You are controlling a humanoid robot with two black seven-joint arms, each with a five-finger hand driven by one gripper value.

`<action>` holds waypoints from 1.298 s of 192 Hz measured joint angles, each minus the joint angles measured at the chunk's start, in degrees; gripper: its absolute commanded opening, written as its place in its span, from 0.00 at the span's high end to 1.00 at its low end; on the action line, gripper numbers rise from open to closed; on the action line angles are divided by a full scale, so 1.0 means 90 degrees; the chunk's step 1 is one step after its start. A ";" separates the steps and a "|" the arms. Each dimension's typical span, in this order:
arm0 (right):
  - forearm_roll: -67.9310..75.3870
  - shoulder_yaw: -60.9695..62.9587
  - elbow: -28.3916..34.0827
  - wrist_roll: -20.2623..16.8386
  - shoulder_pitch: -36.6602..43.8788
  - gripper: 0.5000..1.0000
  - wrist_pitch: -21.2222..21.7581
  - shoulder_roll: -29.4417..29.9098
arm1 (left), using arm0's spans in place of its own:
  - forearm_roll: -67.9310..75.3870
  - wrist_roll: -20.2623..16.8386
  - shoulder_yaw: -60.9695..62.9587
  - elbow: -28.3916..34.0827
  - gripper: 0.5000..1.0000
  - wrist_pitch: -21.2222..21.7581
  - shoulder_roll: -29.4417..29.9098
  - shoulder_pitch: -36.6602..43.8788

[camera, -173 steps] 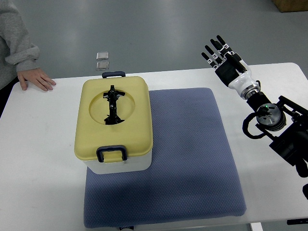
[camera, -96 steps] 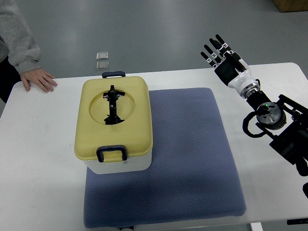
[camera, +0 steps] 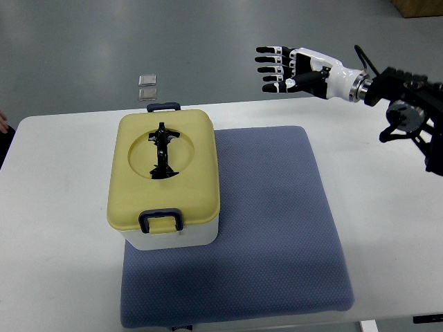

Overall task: Open white storage box with right hand
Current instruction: 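Move the right hand up and over toward the yellow lid, then lower the right hand onto the black handle of the yellow lid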

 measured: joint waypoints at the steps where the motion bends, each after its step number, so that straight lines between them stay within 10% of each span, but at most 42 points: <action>1: -0.0065 -0.0018 0.0005 -0.0001 0.0034 0.15 0.0011 -0.0012 | 0.0000 0.0000 0.0000 0.0000 0.00 0.0000 0.0000 0.0000; 83: -0.4438 -0.2080 0.2335 0.0280 0.2528 0.14 0.0121 -0.0672 | 0.0004 -0.0002 -0.0002 0.0001 0.00 0.0000 0.0000 -0.0003; 249: -0.4552 -0.2734 0.2381 0.0498 0.2687 0.15 -0.1064 0.0691 | 0.0006 -0.0001 -0.0010 -0.0002 0.00 0.0000 0.0000 -0.0002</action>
